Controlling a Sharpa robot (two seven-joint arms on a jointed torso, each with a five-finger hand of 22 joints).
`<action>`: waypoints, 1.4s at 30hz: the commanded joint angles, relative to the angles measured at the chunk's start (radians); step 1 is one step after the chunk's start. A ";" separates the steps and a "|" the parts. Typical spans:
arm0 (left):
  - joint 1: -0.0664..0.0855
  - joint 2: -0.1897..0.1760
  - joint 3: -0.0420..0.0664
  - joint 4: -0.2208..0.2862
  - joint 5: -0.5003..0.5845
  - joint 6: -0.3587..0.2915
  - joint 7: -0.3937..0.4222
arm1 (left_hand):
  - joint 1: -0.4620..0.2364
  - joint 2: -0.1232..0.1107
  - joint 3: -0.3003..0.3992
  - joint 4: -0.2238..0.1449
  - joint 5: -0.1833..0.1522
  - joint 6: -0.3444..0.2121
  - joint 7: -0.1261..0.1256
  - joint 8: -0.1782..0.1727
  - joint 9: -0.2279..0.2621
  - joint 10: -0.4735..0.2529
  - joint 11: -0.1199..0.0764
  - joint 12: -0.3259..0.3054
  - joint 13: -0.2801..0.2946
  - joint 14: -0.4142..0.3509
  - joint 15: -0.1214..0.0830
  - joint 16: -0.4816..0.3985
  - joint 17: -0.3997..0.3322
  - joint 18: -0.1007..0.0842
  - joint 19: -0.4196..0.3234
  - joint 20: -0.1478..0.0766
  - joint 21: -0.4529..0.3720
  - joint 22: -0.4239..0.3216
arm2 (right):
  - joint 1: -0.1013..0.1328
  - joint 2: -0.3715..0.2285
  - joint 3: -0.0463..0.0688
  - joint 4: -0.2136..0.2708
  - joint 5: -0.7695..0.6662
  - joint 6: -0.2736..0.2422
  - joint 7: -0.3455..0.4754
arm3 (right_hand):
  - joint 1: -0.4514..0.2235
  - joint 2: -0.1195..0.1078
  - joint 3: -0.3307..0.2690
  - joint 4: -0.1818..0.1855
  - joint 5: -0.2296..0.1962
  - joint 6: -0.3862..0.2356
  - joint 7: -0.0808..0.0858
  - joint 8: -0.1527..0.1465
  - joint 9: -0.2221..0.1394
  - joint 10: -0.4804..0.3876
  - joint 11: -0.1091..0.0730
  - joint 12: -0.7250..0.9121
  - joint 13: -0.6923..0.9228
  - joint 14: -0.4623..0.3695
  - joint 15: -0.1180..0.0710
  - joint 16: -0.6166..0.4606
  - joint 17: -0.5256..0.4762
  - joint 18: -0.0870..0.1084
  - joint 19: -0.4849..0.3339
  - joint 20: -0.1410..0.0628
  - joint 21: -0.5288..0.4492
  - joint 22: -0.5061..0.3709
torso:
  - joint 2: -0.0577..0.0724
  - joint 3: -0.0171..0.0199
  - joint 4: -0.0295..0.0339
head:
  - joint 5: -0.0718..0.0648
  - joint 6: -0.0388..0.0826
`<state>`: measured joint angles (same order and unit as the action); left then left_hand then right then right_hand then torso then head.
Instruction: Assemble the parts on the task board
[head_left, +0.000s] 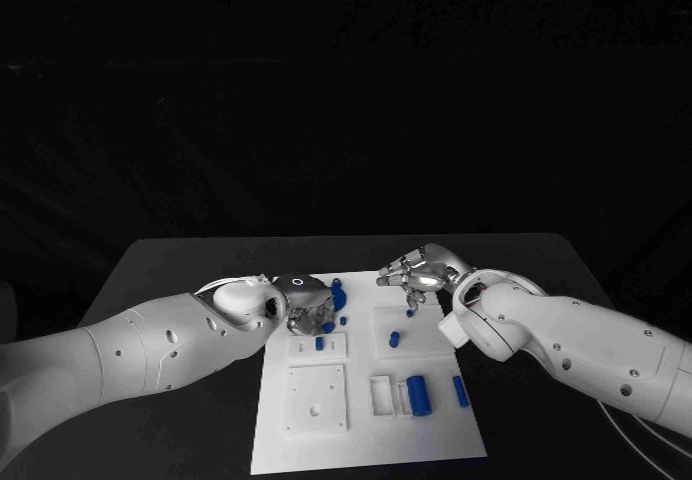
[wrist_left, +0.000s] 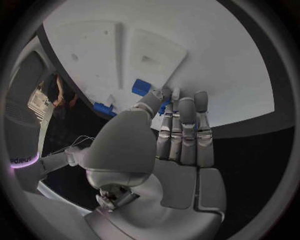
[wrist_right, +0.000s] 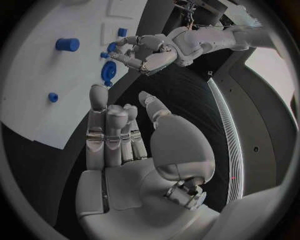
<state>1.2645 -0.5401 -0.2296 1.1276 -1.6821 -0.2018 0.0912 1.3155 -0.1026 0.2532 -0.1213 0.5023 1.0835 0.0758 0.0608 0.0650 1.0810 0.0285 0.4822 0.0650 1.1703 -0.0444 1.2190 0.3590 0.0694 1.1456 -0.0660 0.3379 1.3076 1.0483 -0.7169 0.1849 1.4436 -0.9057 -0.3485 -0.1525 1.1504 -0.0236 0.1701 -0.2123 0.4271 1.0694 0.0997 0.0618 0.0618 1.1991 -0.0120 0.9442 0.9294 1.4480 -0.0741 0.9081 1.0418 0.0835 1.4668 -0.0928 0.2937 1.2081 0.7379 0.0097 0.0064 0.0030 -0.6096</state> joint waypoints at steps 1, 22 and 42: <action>-0.001 -0.006 0.000 0.008 -0.001 -0.021 0.005 | -0.008 -0.003 0.005 -0.001 0.003 0.000 -0.002 0.001 -0.002 0.006 0.000 0.002 0.000 0.009 0.001 0.003 0.001 -0.016 0.004 0.000 -0.005 0.021 | 0.000 0.000 0.000 0.000 -0.001 -0.002 0.013 | 0.001 -0.007 0.000 0.006 0.003 0.005 -0.002 0.000 0.001 0.001 0.000 -0.004 -0.001 0.002 -0.004 -0.003 -0.001 0.004 0.035 -0.006 -0.003 -0.001 | -0.001 -0.0001 0.0001 | 0.001 0.002; -0.001 -0.019 0.009 0.025 0.025 -0.077 0.020 | 0.024 -0.032 -0.030 0.003 -0.049 -0.163 -0.038 -0.002 -0.006 0.022 0.003 -0.023 -0.001 0.013 0.004 -0.008 0.000 -0.013 0.018 0.003 -0.022 0.017 | 0.000 0.001 0.000 -0.003 -0.001 -0.005 0.013 | 0.001 -0.007 0.000 0.006 0.003 0.005 -0.002 0.000 0.001 0.001 0.000 -0.004 -0.001 0.002 -0.004 -0.003 -0.001 0.004 0.035 -0.006 -0.003 -0.001 | 0.000 0.0003 -0.0003 | 0.003 0.008; -0.001 -0.016 0.009 0.028 0.000 0.001 0.013 | 0.079 -0.027 -0.018 -0.068 -0.011 -0.045 -0.034 0.002 -0.001 0.033 0.009 -0.047 0.000 -0.011 -0.001 -0.003 0.010 -0.007 -0.044 -0.003 0.089 0.025 | -0.001 0.002 0.000 -0.006 -0.001 -0.004 0.013 | 0.001 -0.007 0.000 0.006 0.003 0.005 -0.002 0.000 0.001 0.001 0.000 -0.004 -0.001 0.002 -0.004 -0.003 -0.001 0.004 0.035 -0.006 -0.003 -0.001 | 0.001 0.0007 -0.0007 | 0.002 0.006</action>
<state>1.2632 -0.5588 -0.2215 1.1556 -1.6686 -0.2368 0.1058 1.4037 -0.1327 0.2339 -0.1838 0.4869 1.0326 0.0410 0.0609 0.0630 1.1112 0.0374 0.4376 0.0647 1.1678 -0.0467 1.2116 0.3675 0.0694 1.1067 -0.0711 0.4168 1.3080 1.0480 -0.7156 0.1849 1.4366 -0.9051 -0.3542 -0.1499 1.1504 -0.0236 0.1701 -0.2124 0.4270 1.0694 0.0997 0.0618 0.0618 1.1990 -0.0120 0.9443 0.9296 1.4480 -0.0741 0.9080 1.0418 0.0835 1.4668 -0.0928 0.2937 1.2082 0.7384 0.0103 0.0058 0.0043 -0.6034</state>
